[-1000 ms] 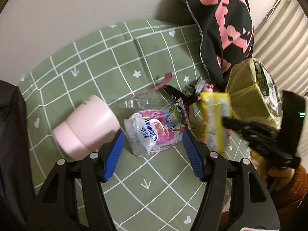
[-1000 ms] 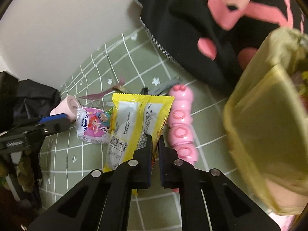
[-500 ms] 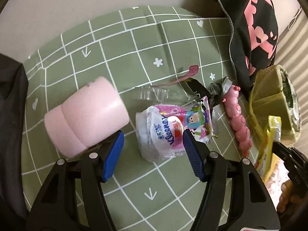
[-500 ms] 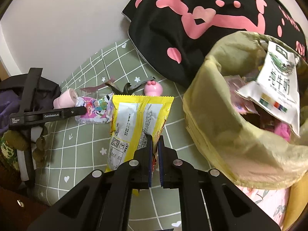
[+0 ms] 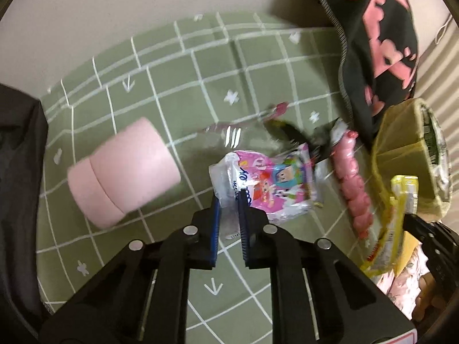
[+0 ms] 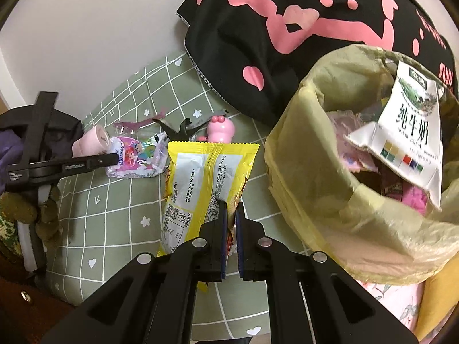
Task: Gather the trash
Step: 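Grasp and lift the pink cartoon candy wrapper with the left tool, then carry both wrappers over the bin and open both tools to drop them, then move the left tool to the pink lollipop wrapper while the right approaches the black strip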
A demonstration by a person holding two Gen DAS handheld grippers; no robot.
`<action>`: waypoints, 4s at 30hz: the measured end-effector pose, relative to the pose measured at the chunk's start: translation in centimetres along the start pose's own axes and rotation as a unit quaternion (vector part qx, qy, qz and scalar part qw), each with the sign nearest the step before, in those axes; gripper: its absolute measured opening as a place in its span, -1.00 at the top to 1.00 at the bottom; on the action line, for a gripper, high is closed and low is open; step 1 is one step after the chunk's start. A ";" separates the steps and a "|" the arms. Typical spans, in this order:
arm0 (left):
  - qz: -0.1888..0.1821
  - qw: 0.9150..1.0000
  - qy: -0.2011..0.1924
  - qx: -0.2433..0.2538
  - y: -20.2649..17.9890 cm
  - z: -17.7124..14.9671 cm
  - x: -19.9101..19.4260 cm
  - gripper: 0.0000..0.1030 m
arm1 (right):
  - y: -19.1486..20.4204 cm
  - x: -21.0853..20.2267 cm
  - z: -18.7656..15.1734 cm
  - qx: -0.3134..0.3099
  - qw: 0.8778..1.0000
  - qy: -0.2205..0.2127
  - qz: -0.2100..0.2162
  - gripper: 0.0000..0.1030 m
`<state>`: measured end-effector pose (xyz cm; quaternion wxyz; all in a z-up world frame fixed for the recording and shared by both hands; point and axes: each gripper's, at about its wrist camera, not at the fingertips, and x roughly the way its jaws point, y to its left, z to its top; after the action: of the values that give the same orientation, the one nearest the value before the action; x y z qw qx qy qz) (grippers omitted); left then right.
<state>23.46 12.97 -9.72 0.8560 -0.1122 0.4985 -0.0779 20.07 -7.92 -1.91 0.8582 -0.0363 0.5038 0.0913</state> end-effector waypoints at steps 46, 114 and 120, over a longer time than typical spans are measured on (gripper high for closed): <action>-0.201 0.946 -0.080 0.242 -27.1 8.7 -7.3 0.79 | -17.6 -19.5 3.1 0.095 0.955 -0.226 -0.166 0.86; 0.019 0.995 -0.077 0.061 0.1 3.0 -5.7 0.08 | -4.7 -5.8 4.4 0.045 0.989 -0.134 -0.034 0.34; 0.015 0.995 -0.073 0.063 1.3 2.3 -6.0 0.08 | -0.3 -1.7 4.6 0.004 0.994 -0.108 0.002 0.34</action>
<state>22.55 15.99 -3.93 0.8967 -0.0562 0.4303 -0.0877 23.26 -7.76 1.78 0.9077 -0.0218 0.4082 0.0943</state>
